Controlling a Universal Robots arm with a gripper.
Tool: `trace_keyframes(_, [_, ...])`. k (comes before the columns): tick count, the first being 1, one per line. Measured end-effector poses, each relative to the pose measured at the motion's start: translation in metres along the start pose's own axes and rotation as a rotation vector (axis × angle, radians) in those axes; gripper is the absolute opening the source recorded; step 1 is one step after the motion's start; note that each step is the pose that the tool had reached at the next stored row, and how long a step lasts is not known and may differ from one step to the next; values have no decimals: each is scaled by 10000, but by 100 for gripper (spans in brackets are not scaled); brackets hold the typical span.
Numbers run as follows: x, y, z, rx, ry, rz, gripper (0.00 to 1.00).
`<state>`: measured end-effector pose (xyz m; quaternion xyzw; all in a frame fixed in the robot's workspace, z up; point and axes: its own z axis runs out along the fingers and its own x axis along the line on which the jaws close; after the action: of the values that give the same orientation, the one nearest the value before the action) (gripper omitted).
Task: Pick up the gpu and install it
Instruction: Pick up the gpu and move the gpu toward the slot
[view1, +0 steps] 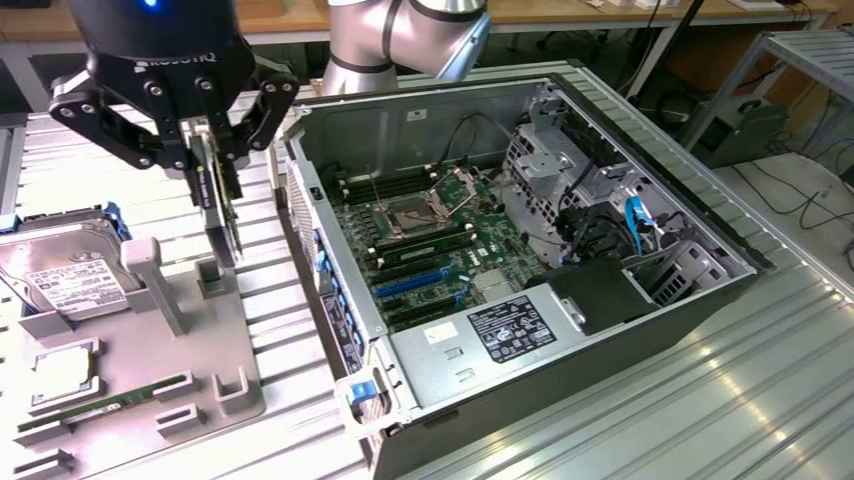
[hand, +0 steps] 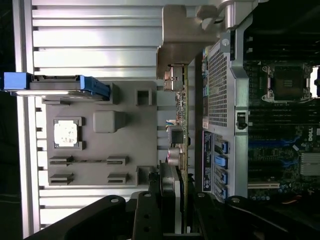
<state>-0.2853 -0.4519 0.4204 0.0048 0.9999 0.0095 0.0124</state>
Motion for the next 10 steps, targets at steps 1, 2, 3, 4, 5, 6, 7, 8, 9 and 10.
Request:
trace_keyframes(1, [-14,2,1,50,-1,-2,29])
trace_keyframes(2, [-26,6,1,107,-1,-2,29])
trace_keyframes(3, [-40,8,1,139,0,-4,29])
trace_keyframes(4, [-54,9,2,138,-1,-4,29])
trace_keyframes(5, [-68,9,2,140,-1,-4,29])
trace_keyframes(6, [-81,9,2,140,0,-4,29])
trace_keyframes(7, [-97,10,3,140,0,-4,29])
trace_keyframes(8, [-120,10,4,139,-1,-4,29])
trace_keyframes(9, [-147,10,5,139,-1,-4,29])
trace_keyframes(10, [-170,11,6,139,-1,-3,29])
